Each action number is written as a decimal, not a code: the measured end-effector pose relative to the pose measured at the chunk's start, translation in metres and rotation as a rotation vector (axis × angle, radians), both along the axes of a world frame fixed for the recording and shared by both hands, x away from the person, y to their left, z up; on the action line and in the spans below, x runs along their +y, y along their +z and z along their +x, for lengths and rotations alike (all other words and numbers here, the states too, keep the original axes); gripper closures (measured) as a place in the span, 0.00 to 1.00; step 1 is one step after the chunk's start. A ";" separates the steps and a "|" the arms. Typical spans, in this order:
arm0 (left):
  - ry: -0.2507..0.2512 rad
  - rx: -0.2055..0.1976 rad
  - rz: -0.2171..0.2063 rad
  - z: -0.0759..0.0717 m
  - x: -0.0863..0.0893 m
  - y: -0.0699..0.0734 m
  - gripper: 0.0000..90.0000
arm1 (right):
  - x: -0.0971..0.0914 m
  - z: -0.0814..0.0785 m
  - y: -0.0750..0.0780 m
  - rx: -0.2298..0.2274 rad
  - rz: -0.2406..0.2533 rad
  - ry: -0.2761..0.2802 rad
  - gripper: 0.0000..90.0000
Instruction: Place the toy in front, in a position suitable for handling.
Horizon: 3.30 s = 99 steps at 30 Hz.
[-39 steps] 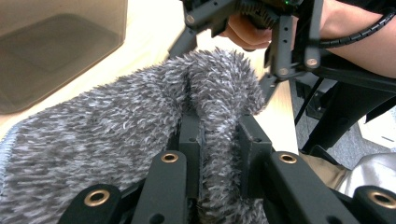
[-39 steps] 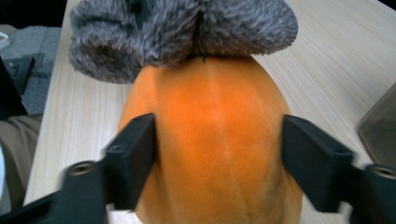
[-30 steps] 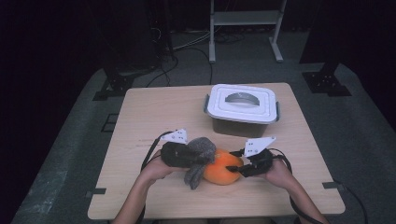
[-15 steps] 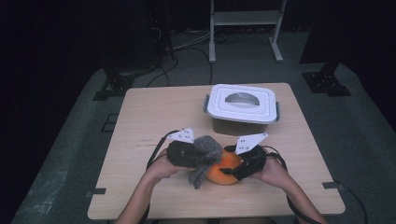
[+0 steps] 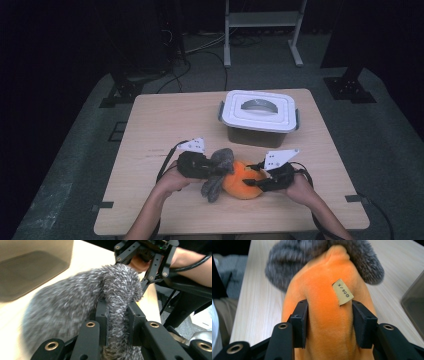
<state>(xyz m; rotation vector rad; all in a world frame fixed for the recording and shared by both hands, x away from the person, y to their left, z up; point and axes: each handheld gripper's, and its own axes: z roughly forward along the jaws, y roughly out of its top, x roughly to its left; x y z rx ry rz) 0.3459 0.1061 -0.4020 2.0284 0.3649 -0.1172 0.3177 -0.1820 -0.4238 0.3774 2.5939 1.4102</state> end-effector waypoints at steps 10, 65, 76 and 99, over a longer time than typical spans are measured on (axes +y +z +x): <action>0.006 -0.020 -0.021 -0.001 0.019 0.022 0.85 | 0.020 0.008 0.003 0.034 0.124 0.039 0.63; -0.076 -0.056 0.035 -0.012 -0.012 0.034 0.84 | -0.005 -0.009 -0.001 -0.029 0.060 0.082 0.60; -0.132 -0.039 0.027 -0.018 -0.033 0.025 0.84 | -0.006 -0.010 -0.002 -0.040 0.056 0.105 0.59; -0.156 -0.057 0.080 -0.027 -0.025 0.018 0.84 | -0.008 -0.002 -0.002 -0.012 0.073 0.067 0.60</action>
